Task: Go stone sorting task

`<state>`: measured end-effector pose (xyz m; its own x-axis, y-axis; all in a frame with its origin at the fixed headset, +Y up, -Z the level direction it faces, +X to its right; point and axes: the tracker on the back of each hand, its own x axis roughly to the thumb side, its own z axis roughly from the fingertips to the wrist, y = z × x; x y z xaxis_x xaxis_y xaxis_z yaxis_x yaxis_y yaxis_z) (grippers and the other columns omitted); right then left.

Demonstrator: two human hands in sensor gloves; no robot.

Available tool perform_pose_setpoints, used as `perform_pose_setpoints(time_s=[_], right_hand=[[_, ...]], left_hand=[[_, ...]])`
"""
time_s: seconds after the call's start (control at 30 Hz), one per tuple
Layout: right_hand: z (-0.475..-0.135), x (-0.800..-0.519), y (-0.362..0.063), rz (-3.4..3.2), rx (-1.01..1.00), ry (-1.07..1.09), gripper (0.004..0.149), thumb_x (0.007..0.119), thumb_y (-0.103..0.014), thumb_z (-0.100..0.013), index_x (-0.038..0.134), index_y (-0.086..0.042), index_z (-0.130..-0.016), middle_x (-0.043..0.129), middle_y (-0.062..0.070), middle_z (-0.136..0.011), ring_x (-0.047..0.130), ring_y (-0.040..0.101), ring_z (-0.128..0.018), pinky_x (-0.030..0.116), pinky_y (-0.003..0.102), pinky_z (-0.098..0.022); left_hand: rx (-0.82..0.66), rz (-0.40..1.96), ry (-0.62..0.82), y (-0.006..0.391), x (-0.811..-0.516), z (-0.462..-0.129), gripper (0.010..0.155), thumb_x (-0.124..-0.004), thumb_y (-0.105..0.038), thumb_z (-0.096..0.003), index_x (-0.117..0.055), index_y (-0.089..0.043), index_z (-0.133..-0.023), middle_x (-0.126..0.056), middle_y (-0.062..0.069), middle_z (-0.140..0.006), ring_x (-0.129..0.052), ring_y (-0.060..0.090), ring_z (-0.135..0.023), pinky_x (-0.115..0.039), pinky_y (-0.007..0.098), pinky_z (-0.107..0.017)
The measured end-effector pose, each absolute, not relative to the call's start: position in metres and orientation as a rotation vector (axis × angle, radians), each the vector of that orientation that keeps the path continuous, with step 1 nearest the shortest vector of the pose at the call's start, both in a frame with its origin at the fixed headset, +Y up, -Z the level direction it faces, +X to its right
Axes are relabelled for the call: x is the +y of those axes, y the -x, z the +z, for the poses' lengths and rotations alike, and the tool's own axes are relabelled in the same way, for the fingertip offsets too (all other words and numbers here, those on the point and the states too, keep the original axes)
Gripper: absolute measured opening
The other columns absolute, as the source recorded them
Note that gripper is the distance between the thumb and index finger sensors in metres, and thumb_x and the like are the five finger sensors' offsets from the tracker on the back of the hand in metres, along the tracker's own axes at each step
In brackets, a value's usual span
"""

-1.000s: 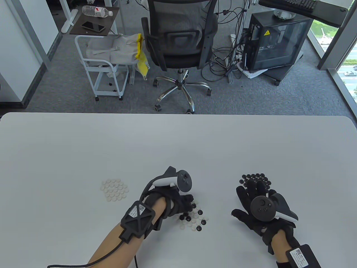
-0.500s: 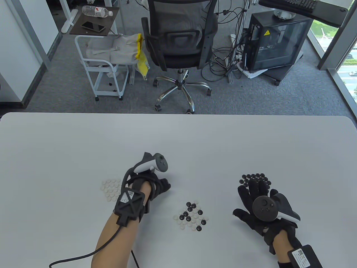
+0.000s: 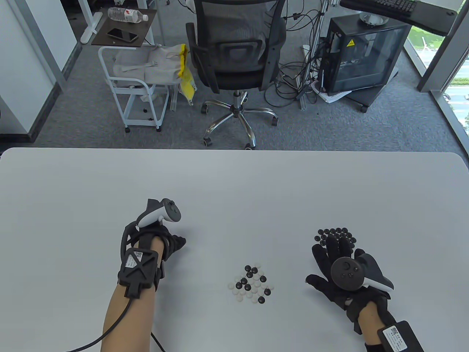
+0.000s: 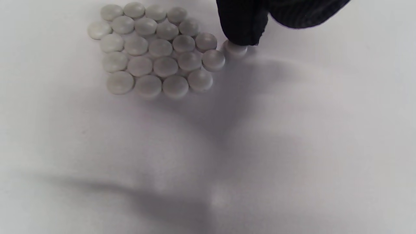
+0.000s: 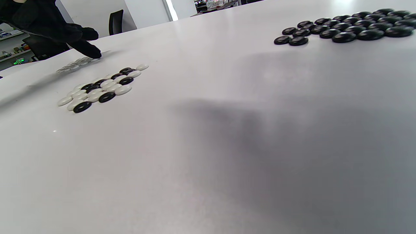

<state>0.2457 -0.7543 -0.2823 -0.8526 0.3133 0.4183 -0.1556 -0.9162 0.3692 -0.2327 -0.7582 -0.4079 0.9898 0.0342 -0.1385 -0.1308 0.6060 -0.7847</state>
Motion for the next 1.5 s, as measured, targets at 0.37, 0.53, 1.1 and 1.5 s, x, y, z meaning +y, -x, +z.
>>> perform_pose_setpoints(time_s=[0.37, 0.53, 1.1, 1.5], right_hand=[[-0.283, -0.754, -0.245, 2.767, 0.48, -0.7, 0.085, 0.048, -0.052, -0.063, 0.015, 0.006, -0.117, -0.006, 0.048, -0.106, -0.009, 0.07, -0.088, 0.005, 0.09, -0.05], [-0.282, -0.754, -0.245, 2.766, 0.478, -0.7, 0.086, 0.048, -0.052, -0.063, 0.015, 0.006, -0.117, -0.006, 0.048, -0.106, -0.009, 0.07, -0.088, 0.005, 0.09, -0.05], [-0.282, -0.752, -0.248, 2.791, 0.428, -0.675, 0.086, 0.048, -0.052, -0.063, 0.015, 0.006, -0.117, -0.007, 0.048, -0.106, -0.012, 0.069, -0.086, -0.001, 0.087, -0.046], [-0.281, -0.75, -0.25, 2.779, 0.432, -0.675, 0.086, 0.047, -0.052, -0.063, 0.015, 0.006, -0.117, -0.007, 0.048, -0.106, -0.011, 0.069, -0.087, 0.001, 0.089, -0.048]], left_hand=[[-0.036, 0.168, 0.857, 0.211, -0.736, -0.405, 0.068, -0.052, -0.054, -0.0501, -0.057, -0.031, -0.114, 0.011, 0.021, -0.113, 0.018, 0.052, -0.092, 0.0, 0.081, -0.055], [-0.24, 0.194, 0.83, 0.168, -0.718, -0.397, 0.066, -0.053, -0.054, -0.0512, -0.063, -0.03, -0.113, 0.006, 0.022, -0.115, 0.014, 0.054, -0.094, -0.004, 0.081, -0.056], [-0.603, 0.044, 0.906, 0.035, -0.751, -0.366, 0.065, -0.053, -0.053, -0.0513, -0.055, -0.033, -0.113, 0.008, 0.022, -0.113, 0.015, 0.053, -0.093, -0.003, 0.081, -0.056], [-0.368, 0.053, 0.916, 0.071, -0.767, -0.398, 0.064, -0.052, -0.053, -0.0509, -0.055, -0.037, -0.112, 0.012, 0.019, -0.112, 0.019, 0.052, -0.092, -0.001, 0.081, -0.055]])
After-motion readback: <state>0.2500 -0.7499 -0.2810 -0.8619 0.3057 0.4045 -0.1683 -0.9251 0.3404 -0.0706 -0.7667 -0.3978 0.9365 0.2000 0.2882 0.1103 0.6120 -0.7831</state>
